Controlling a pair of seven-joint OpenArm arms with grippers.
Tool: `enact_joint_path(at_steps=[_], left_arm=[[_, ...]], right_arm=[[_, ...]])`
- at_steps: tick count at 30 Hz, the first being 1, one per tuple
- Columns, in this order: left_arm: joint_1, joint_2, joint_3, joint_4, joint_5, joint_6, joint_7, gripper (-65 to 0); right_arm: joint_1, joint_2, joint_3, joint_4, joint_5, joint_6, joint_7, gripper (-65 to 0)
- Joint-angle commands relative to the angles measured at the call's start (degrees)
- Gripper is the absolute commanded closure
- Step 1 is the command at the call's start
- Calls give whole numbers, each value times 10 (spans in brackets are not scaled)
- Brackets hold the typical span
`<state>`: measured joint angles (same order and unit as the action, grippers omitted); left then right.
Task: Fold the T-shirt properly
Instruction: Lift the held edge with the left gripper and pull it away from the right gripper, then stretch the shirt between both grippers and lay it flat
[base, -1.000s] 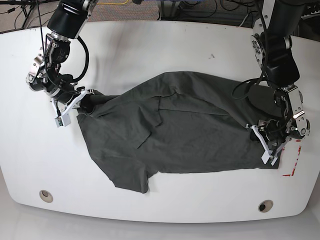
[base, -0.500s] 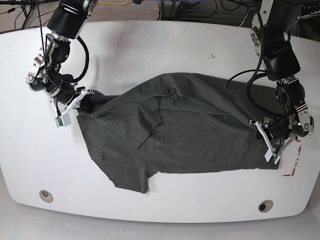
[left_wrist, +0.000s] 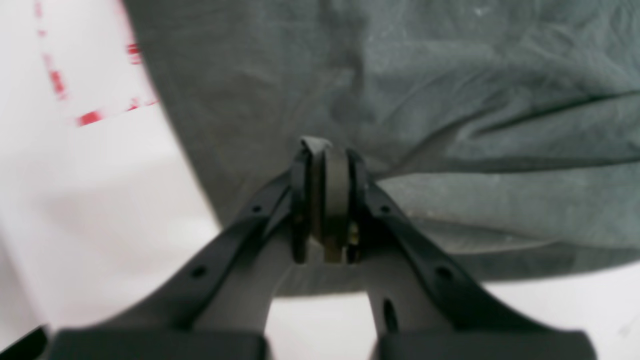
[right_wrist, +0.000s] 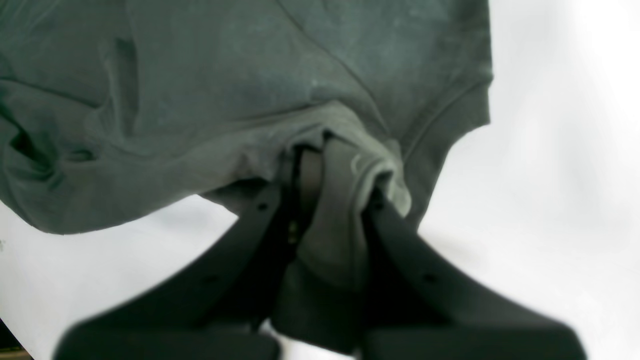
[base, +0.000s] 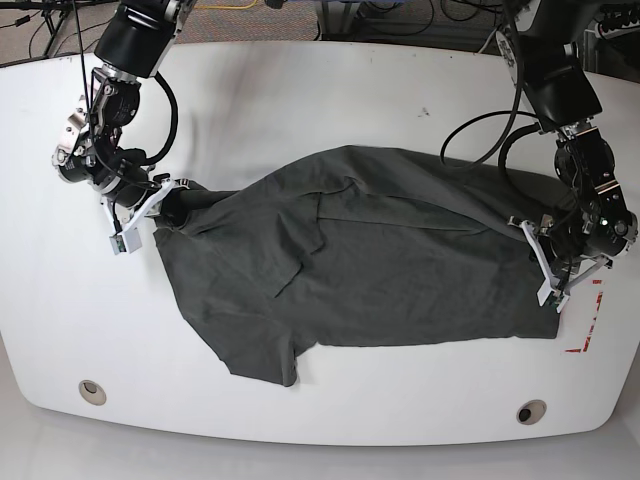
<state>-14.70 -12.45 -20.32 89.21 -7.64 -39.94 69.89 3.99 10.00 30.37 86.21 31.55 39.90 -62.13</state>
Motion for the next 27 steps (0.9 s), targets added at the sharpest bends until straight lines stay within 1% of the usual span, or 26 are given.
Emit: enact_joint_path(at_steps=[1, 7, 10, 16, 19, 22, 27], left_arm=[[11, -10, -14, 48, 0, -1, 25, -17], [54, -10, -43, 119, 2, -1, 84, -17], [84, -25, -50, 152, 2, -1, 101, -17], [152, -40, -57, 188, 1, -1, 101, -17], [183, -54, -76, 189, 0, -1, 101, -17], [202, -59, -95, 186, 0, -1, 101, -17], [234, -62, -101, 186, -1, -1, 101, -18]], right_arm=[[11, 6, 1, 12, 12, 1, 10, 0], [11, 6, 2, 12, 11, 1, 10, 0], [11, 6, 3, 12, 10, 1, 10, 0], [10, 7, 4, 12, 10, 1, 10, 0], [7, 9, 4, 12, 12, 1, 10, 0], [6, 9, 4, 12, 13, 1, 8, 0], [4, 10, 5, 12, 13, 1, -14, 0]])
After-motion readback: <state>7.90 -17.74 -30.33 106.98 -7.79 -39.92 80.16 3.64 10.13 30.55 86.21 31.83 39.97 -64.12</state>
